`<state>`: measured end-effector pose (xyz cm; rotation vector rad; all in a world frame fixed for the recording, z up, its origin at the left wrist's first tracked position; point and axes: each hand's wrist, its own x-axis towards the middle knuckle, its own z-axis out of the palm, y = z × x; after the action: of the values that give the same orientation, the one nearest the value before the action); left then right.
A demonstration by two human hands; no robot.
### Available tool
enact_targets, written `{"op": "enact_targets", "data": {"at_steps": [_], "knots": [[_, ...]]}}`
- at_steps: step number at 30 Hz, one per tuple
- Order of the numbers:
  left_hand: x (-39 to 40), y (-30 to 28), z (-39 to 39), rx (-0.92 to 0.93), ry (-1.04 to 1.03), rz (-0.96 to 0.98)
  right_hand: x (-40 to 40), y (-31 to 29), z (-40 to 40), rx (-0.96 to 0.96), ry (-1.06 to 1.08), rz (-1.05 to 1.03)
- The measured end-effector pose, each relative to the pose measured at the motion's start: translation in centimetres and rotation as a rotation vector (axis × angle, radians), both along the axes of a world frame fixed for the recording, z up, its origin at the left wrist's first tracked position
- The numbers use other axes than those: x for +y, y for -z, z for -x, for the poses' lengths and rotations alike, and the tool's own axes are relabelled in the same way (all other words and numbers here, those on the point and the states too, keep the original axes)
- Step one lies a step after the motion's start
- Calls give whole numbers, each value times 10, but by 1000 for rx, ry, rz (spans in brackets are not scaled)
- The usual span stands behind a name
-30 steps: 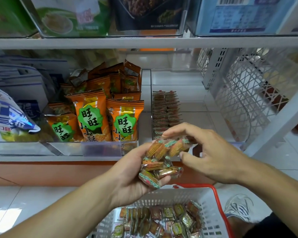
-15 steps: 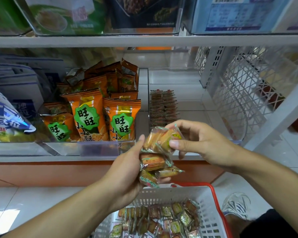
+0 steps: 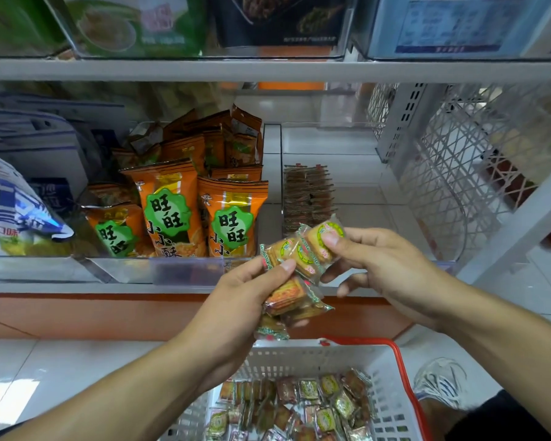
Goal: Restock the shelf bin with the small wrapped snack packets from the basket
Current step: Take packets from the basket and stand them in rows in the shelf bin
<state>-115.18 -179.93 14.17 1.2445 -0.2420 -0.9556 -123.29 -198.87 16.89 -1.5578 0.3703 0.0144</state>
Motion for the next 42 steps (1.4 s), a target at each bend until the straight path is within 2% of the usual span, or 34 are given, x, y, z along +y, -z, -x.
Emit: {"op": "enact_targets", "data": {"at_steps": [4,8,13,19,23,25,28,32,35,39,42], "knots": [[0,-1,0,140,-18,56,-3,-6,1,-45,136,-121],[1,-1,-1,149,-28,51,-13,-16,3,-62,134,-97],[4,0,-1,34,67,-14,-15,-21,11,60,-131,155],[3,0,1,11,102,-33,-5,-18,14,70,-108,396],[1,-1,1,35,43,-42,-12,-24,13,23,-128,482],[-1,-1,1,66,2,-53,-16,-27,13,59,-181,450],[-3,-1,2,161,-62,-47,-24,-28,14,119,-195,281],[-4,-1,3,226,-81,-27,-37,-28,4,46,141,-111],[-5,-2,4,232,-83,-17,-46,-25,-4,68,228,-293],[-6,-1,4,219,-79,-18,-52,-17,-14,109,252,-265],[-8,1,4,207,-71,-24,-59,-7,-24,132,245,-28]]}}
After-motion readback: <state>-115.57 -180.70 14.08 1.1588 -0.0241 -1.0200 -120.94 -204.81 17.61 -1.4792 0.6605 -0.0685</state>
